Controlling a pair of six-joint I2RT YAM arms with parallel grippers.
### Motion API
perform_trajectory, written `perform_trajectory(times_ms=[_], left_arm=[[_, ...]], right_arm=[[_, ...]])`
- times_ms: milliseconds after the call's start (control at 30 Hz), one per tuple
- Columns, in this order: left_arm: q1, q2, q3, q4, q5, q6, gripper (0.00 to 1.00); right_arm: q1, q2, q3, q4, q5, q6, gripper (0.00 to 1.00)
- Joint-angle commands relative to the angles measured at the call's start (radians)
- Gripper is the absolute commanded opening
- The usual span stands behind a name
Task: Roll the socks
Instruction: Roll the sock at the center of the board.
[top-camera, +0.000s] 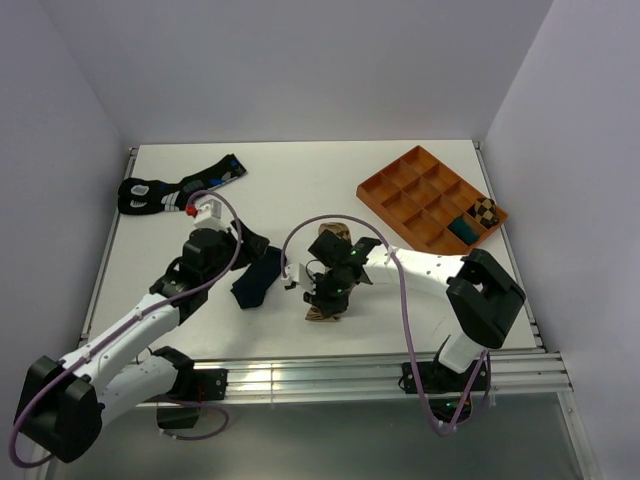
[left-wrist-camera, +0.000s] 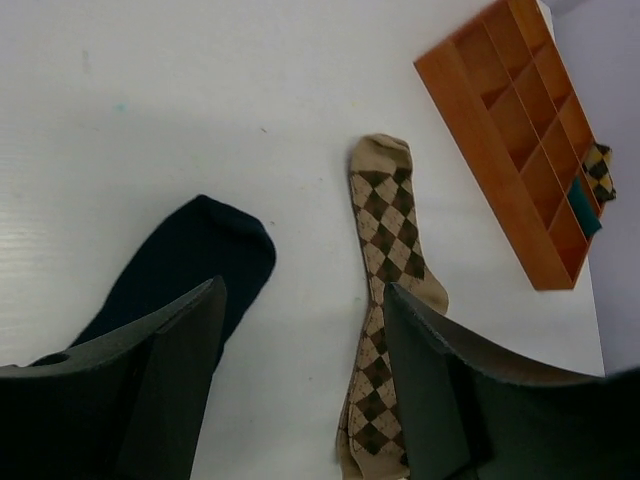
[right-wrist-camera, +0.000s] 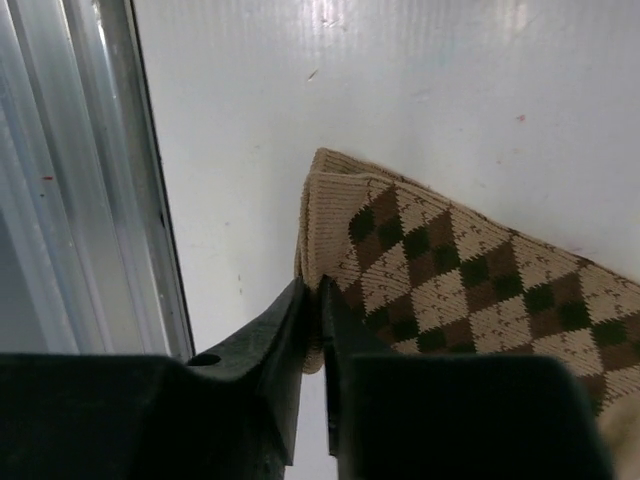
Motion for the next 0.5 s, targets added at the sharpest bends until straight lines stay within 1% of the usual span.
perform_trajectory(times_ms=[0,33,67,133,200,267,333,367,433,467], left_arm=[[-0.047,0.043,-0.011,0.126,0.061,0.037,0.69],[-0.062,0.056,-0.016,0.139,0.059,0.037,0.69],[-0.069,0.063,-0.026,0.148,0.059,0.034,0.69],[-0.076,0.076,-0.048,0.177,0.061,0.026,0.69],[-0.079,0.065,-0.057,0.188,0.058,0.019,0.69],[-0.080,0.048,-0.065,0.180,0.029,0.008,0.69],[-0.080,0.009,-0.050,0.157,0.004,0.002,0.69],[-0.078,-0.007,-0.037,0.113,-0.045,-0.004,0.69],[-0.080,-0.053,0.015,0.062,-0.094,-0.010,0.70],[-0.078,-0.067,0.035,0.033,-0.147,-0.016,0.70]], right_arm=[[0.001,-0.011,-0.008,-0.031,-0.040,-0.025,0.21],[0.001,-0.016,-0.009,-0.034,-0.037,-0.025,0.29],[0.002,-0.026,-0.009,-0.026,-0.031,-0.020,0.34],[0.004,-0.046,-0.022,0.003,-0.005,0.000,0.45],[0.002,-0.079,-0.043,0.024,0.024,0.024,0.53],[0.013,-0.106,-0.061,0.055,0.047,0.041,0.56],[0.025,-0.122,-0.072,0.069,0.084,0.066,0.56],[0.039,-0.132,-0.080,0.081,0.093,0.072,0.55],[0.053,-0.135,-0.086,0.093,0.122,0.099,0.52],[0.060,-0.132,-0.089,0.104,0.129,0.110,0.52]])
